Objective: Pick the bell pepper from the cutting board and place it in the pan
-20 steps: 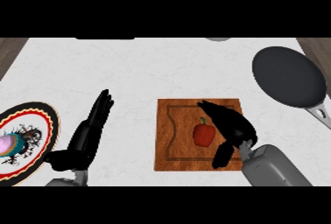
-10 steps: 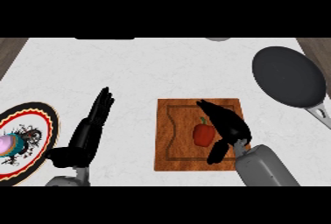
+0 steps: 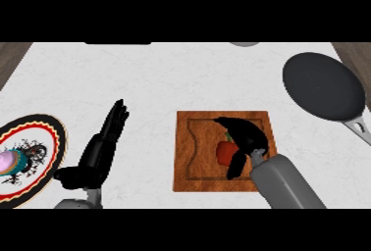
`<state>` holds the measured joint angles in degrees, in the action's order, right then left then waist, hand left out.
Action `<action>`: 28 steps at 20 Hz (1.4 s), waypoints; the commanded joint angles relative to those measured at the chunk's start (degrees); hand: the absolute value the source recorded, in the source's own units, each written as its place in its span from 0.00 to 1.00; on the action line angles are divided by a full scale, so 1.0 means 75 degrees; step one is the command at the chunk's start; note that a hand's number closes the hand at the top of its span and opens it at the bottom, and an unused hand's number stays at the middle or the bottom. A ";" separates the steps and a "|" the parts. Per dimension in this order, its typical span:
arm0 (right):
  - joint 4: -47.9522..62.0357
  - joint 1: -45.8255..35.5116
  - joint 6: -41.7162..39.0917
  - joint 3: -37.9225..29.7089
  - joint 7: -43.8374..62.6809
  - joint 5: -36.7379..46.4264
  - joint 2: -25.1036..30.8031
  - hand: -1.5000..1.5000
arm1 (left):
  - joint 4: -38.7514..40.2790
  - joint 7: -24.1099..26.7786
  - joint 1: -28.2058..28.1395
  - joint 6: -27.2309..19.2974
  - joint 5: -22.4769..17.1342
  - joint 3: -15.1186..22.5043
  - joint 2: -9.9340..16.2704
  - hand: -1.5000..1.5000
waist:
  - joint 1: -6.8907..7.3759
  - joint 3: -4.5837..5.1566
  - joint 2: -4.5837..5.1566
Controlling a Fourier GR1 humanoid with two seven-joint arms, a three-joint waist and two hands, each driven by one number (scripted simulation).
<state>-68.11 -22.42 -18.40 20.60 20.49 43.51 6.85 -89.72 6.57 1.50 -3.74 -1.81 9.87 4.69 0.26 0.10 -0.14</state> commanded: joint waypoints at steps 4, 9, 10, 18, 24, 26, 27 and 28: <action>0.1020 -0.0238 -0.0028 0.0259 -0.1239 0.0664 0.0375 1.00 | -0.0162 -0.0586 0.0418 -0.0054 0.0027 -0.0106 -0.0110 0.50 | 0.0000 -0.0015 0.0023; 0.1226 -0.0487 0.0355 0.0108 -0.1177 0.1142 -0.0148 1.00 | 0.0034 -0.0223 0.0420 0.0394 -0.0190 -0.0503 0.0101 0.50 | 0.0004 -0.0014 0.0025; 0.1239 -0.0351 0.0453 0.0099 -0.1252 0.1148 -0.0118 1.00 | -0.0955 -0.0484 -0.0550 0.0008 0.0243 0.0261 -0.0195 0.50 | 0.0034 -0.0015 0.0016; 0.0170 -0.0051 0.1382 -0.0628 -0.1346 0.1488 0.0225 1.00 | -0.0480 -0.0417 -0.0072 0.0305 0.0069 -0.0205 -0.0088 0.50 | -0.0026 -0.0014 0.0012; -0.1263 0.0205 0.1864 -0.1010 -0.0528 0.1649 0.0223 1.00 | -0.0147 -0.0129 -0.0231 0.0101 0.0311 -0.0027 -0.0353 0.50 | -0.0077 -0.0012 -0.0006; -0.1676 0.0236 0.2356 -0.0859 -0.0101 0.2201 0.0183 1.00 | 0.0012 0.0246 -0.0245 0.0419 0.0028 -0.0404 -0.0055 0.50 | -0.0096 -0.0008 -0.0012; -0.1920 0.0468 0.2794 -0.0876 -0.0163 0.2345 0.0227 1.00 | -0.0282 -0.0074 -0.0228 0.0552 -0.0128 -0.0513 0.0121 0.50 | -0.0104 -0.0011 -0.0024; -0.2086 0.0021 0.2510 -0.1228 -0.0248 0.2192 0.0559 1.00 | -0.0247 -0.0467 0.0158 0.0159 0.0152 -0.0440 -0.0058 0.50 | -0.0121 -0.0013 -0.0017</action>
<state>-78.14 -21.07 -2.14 13.87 17.37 58.20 8.40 -90.83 5.90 0.74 -1.44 -1.17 7.25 4.08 -0.37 0.04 -0.23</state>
